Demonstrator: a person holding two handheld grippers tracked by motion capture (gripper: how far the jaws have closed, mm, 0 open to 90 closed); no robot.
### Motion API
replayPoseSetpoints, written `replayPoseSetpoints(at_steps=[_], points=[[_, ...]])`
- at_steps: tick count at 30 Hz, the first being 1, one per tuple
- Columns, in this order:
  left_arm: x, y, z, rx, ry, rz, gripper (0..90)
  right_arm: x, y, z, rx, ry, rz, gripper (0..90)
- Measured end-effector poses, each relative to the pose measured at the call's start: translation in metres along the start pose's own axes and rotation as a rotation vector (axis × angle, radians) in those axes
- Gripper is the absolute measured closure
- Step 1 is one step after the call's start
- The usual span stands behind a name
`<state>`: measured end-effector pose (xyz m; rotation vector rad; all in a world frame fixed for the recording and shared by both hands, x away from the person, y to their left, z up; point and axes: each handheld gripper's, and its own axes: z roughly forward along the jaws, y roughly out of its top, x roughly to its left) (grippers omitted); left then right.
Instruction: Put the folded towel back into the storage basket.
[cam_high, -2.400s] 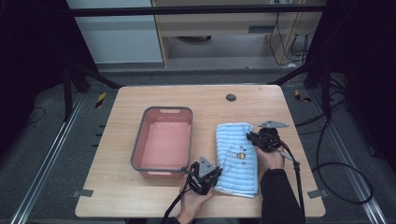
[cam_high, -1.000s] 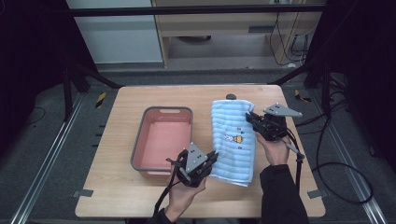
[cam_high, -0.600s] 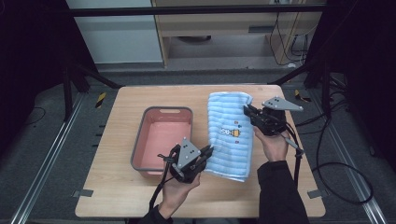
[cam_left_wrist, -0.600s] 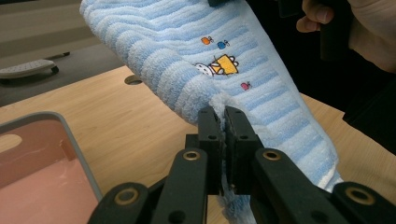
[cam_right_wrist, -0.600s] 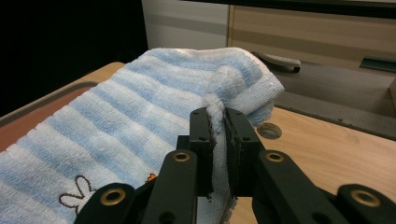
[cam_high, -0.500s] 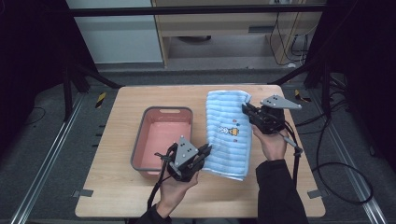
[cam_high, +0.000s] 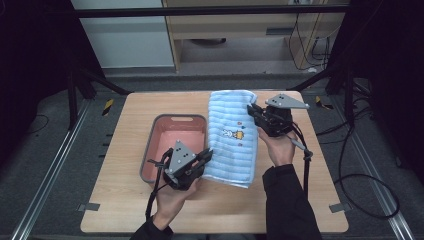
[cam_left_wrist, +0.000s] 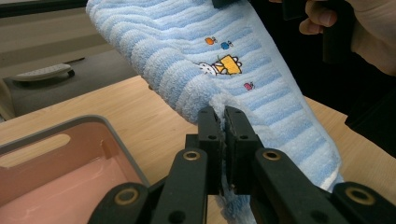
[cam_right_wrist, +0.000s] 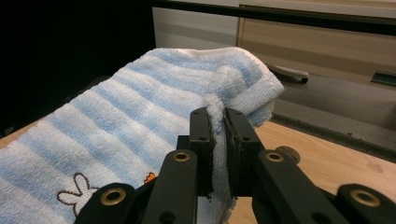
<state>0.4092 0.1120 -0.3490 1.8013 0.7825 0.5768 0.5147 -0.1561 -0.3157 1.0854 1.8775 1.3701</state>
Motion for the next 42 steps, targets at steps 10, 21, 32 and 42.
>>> replayPoseSetpoints(at_steps=[10,21,32,42], points=[[0.017,-0.002,-0.014,-0.008,0.035,-0.008,85.9,0.015,0.009,0.015,0.002,0.02,-0.012,82.5],[0.038,-0.006,-0.029,-0.02,0.07,-0.034,85.9,0.035,0.02,0.036,0.004,0.041,-0.025,82.5],[0.056,-0.01,-0.04,-0.023,0.106,-0.057,85.9,0.052,0.027,0.054,0.003,0.057,-0.04,82.5],[0.075,-0.019,-0.048,-0.012,0.145,-0.083,85.9,0.066,0.031,0.075,0.006,0.08,-0.044,82.5]])
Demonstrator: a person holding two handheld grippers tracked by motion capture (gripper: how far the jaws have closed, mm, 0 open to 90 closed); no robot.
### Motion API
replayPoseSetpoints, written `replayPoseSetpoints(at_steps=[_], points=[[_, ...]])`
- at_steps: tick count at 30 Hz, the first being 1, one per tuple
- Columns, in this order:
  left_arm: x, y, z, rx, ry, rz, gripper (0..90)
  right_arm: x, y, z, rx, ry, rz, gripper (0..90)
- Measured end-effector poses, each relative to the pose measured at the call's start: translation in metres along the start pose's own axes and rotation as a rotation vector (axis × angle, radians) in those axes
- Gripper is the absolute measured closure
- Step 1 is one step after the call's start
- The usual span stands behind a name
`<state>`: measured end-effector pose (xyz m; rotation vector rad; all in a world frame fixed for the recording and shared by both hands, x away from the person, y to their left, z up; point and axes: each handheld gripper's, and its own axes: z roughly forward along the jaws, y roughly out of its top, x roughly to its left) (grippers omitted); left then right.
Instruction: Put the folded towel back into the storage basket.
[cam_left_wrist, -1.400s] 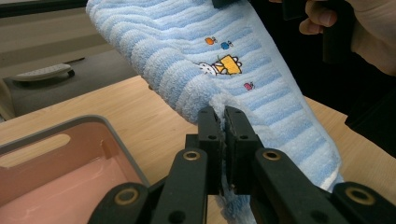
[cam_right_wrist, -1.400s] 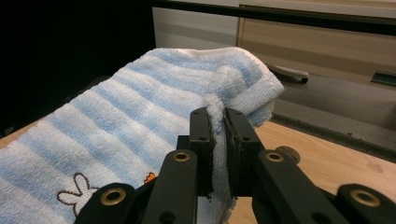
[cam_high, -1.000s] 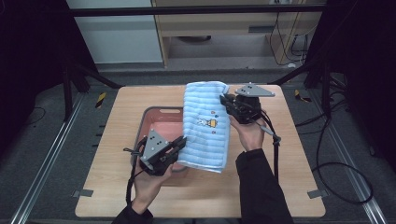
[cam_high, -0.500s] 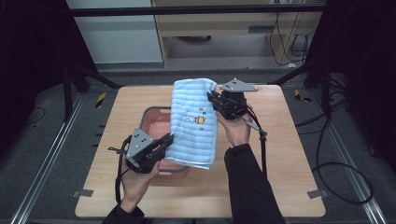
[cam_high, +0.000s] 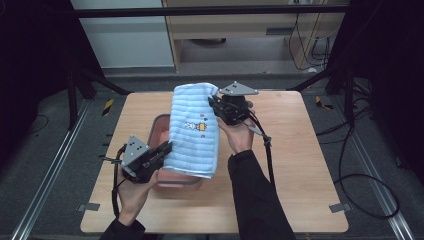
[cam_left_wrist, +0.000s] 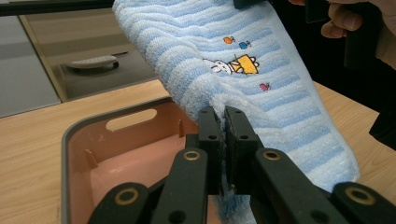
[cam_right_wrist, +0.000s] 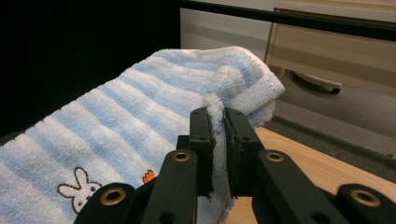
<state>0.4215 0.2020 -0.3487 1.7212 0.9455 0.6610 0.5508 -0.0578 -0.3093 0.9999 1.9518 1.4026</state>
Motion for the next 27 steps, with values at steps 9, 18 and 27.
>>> replayPoseSetpoints(at_steps=[9,18,27], points=[[0.015,-0.006,-0.003,0.005,0.024,-0.029,85.9,0.011,0.001,0.02,0.009,0.02,-0.001,82.5],[0.026,-0.01,-0.004,0.014,0.044,-0.04,85.9,0.02,0.0,0.037,0.012,0.034,-0.006,82.5],[0.036,-0.019,0.001,0.04,0.065,-0.049,85.9,0.023,-0.006,0.055,0.031,0.047,0.002,82.5]])
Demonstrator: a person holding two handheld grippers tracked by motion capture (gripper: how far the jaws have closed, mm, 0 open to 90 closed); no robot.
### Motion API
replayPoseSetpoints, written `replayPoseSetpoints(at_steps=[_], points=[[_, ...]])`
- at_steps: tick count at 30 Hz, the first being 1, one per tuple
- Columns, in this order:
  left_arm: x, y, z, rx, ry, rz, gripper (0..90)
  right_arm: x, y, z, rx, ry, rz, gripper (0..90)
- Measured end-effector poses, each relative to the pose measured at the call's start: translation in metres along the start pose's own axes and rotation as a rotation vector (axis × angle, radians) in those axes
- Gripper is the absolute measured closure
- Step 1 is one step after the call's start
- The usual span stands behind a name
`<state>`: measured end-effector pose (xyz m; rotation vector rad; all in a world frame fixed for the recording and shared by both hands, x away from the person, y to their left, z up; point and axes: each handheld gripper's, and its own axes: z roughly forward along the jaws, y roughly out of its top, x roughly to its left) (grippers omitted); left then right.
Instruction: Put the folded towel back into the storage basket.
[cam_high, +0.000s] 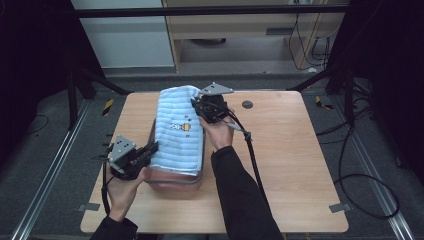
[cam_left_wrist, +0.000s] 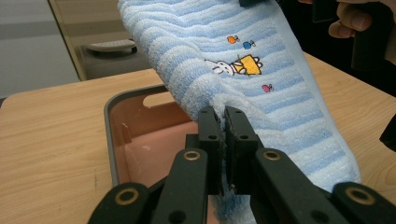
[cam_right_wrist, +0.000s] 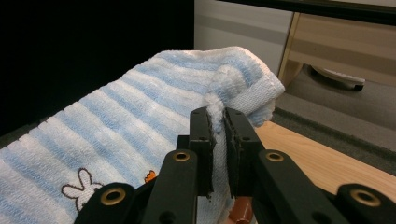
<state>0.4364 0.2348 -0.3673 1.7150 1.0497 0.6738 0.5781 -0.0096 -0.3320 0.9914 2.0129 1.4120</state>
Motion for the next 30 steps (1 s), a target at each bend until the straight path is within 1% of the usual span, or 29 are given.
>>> replayPoseSetpoints(at_steps=[4,13,16,17,22,24,27,30], points=[[0.003,-0.003,0.003,0.018,0.008,-0.002,85.9,0.003,-0.003,0.008,0.012,0.004,-0.015,82.5],[0.008,-0.01,0.008,0.044,0.019,-0.007,85.9,0.003,-0.014,0.018,0.035,0.004,-0.011,82.5],[0.008,-0.015,0.013,0.061,0.018,-0.008,85.9,0.003,-0.019,0.022,0.045,0.005,-0.003,82.4],[0.008,-0.016,0.014,0.069,0.024,-0.006,85.9,0.003,-0.02,0.023,0.05,0.004,-0.003,82.4],[0.01,-0.02,0.018,0.085,0.019,-0.009,85.9,0.003,-0.026,0.029,0.069,0.003,-0.01,82.4],[0.011,-0.023,0.02,0.101,0.023,-0.009,85.9,0.003,-0.029,0.031,0.075,0.0,-0.012,82.4],[0.011,-0.027,0.023,0.111,0.032,-0.005,85.9,0.002,-0.033,0.034,0.088,0.0,-0.008,82.4],[0.011,-0.03,0.024,0.129,0.025,-0.016,85.9,0.002,-0.037,0.037,0.101,0.0,-0.007,82.4]])
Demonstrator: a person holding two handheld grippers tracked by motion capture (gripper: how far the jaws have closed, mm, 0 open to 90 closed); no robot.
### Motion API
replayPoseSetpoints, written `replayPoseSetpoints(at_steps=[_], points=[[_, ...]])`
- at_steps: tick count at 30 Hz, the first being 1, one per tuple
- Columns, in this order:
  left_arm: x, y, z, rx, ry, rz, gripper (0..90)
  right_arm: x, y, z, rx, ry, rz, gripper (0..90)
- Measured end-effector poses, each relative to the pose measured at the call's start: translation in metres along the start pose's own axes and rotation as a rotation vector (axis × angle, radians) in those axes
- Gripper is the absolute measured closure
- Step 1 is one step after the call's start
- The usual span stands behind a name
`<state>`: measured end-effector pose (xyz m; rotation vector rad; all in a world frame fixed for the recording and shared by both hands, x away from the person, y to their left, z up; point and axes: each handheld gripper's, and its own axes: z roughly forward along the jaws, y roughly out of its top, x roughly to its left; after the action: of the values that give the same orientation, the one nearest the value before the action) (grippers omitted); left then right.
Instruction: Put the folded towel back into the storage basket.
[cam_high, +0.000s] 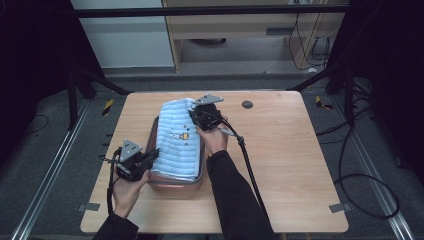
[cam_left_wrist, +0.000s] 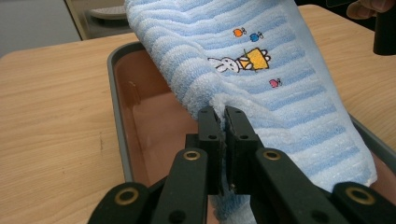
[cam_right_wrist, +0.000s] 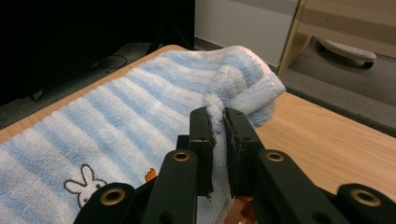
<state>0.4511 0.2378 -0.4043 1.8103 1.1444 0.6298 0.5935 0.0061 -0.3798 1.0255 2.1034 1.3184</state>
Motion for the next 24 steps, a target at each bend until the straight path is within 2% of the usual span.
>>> replayPoseSetpoints(at_steps=[4,8,24], points=[[-0.001,-0.004,0.002,0.017,0.0,-0.01,85.9,0.0,-0.005,0.004,0.013,0.001,0.005,82.4],[0.0,-0.007,0.004,0.027,0.01,0.006,85.9,0.002,-0.009,0.007,0.02,0.004,0.001,82.4],[0.0,-0.019,0.009,0.075,0.016,0.02,85.8,0.002,-0.029,0.017,0.064,0.017,0.015,82.2]])
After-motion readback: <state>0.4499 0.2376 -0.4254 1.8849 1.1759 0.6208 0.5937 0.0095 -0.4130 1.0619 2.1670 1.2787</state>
